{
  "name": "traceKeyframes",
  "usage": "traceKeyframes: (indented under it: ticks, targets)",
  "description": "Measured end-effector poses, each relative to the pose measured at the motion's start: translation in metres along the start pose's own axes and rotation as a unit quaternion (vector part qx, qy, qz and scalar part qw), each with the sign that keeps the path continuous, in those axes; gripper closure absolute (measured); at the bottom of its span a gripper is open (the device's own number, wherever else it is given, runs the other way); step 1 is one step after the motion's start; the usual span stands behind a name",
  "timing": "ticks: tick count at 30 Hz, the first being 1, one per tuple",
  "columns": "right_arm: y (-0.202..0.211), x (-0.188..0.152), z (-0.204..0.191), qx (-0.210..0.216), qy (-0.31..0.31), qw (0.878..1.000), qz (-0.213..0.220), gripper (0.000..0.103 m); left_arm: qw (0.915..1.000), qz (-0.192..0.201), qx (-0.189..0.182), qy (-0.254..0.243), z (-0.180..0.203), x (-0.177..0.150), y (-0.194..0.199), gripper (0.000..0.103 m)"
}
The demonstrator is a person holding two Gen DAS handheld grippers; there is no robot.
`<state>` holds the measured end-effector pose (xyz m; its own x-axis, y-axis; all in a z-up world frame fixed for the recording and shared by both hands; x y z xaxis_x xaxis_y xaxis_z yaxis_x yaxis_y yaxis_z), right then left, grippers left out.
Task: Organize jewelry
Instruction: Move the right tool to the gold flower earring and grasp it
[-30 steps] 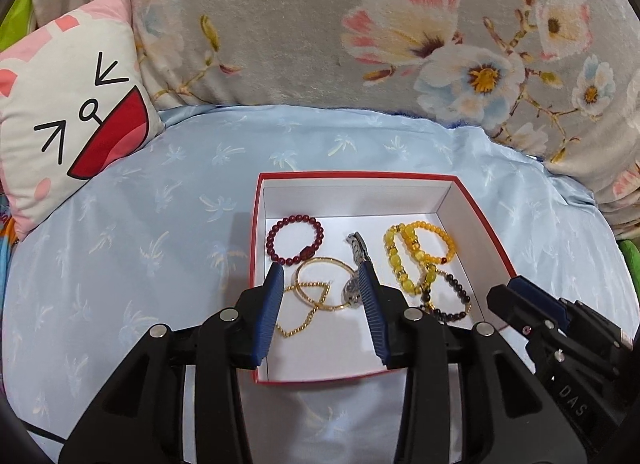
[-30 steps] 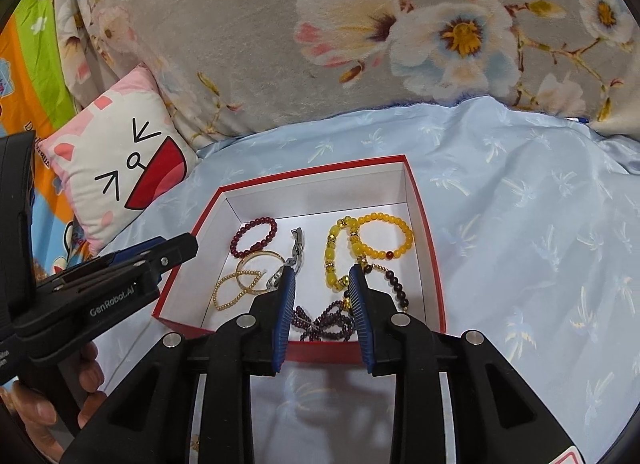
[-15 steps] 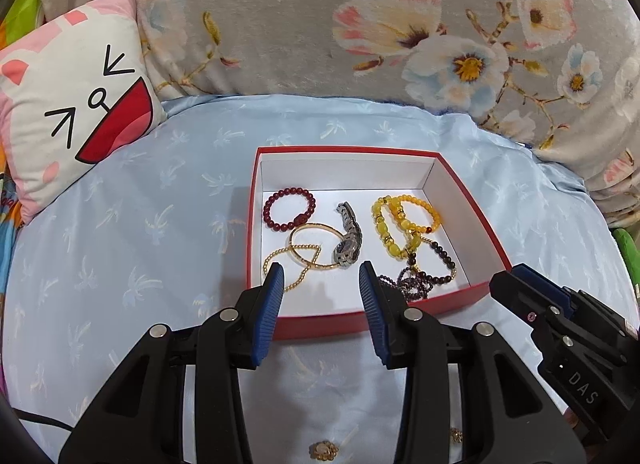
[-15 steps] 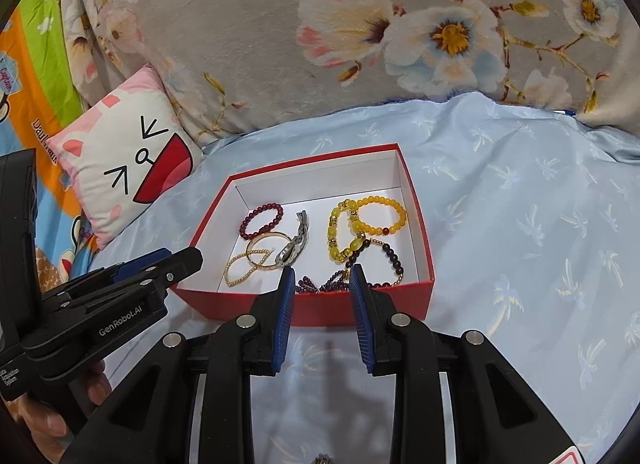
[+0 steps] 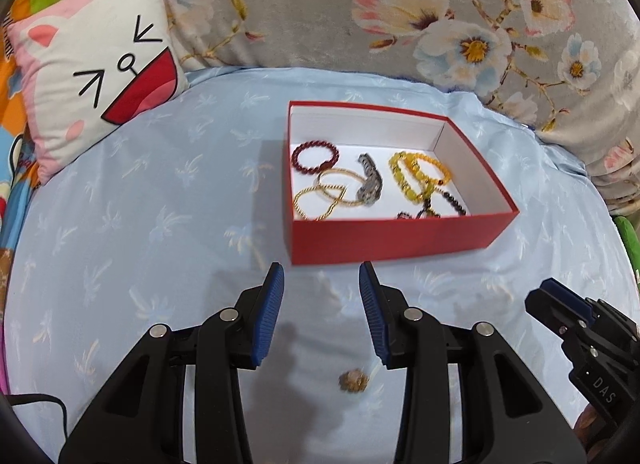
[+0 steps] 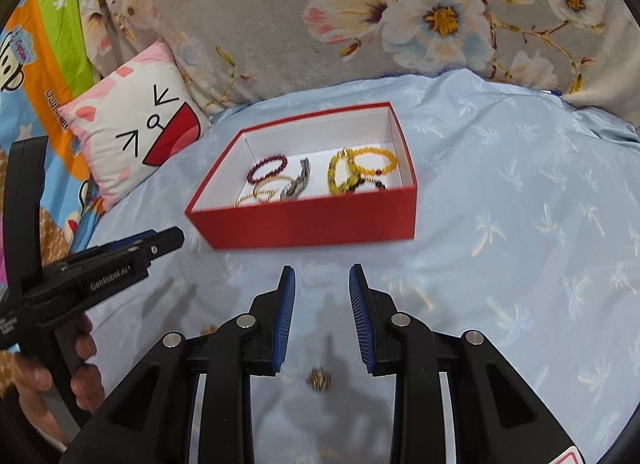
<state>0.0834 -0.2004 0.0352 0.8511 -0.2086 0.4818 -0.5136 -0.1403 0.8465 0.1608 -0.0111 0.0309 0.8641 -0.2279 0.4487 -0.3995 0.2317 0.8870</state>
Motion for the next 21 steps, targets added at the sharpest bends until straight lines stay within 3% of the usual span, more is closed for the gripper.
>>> traceKeyframes:
  ticks: [11, 21]
  targets:
    - [-0.011, -0.056, 0.002, 0.007, -0.016, 0.999, -0.041, 0.075, 0.9996, -0.030, -0.003, 0.002, -0.004, -0.049, -0.009, 0.066]
    - [-0.029, -0.060, 0.001, 0.013, -0.027, 0.998, -0.052, 0.075, 0.9988, -0.045, -0.012, -0.014, 0.006, -0.075, -0.013, 0.066]
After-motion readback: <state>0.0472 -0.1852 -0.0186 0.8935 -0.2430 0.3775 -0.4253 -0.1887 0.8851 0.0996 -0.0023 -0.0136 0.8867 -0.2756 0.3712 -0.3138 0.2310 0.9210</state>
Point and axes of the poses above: each gripper's, at about its wrist camera, not at the fingertips, and y roughly against the way its jaws point, z to its right, x to its top, the point moved 4 cm from there along -y, roughly the way its jaws point, and after that the axes turned 15 degrees about -z, right-handed, at the moved point
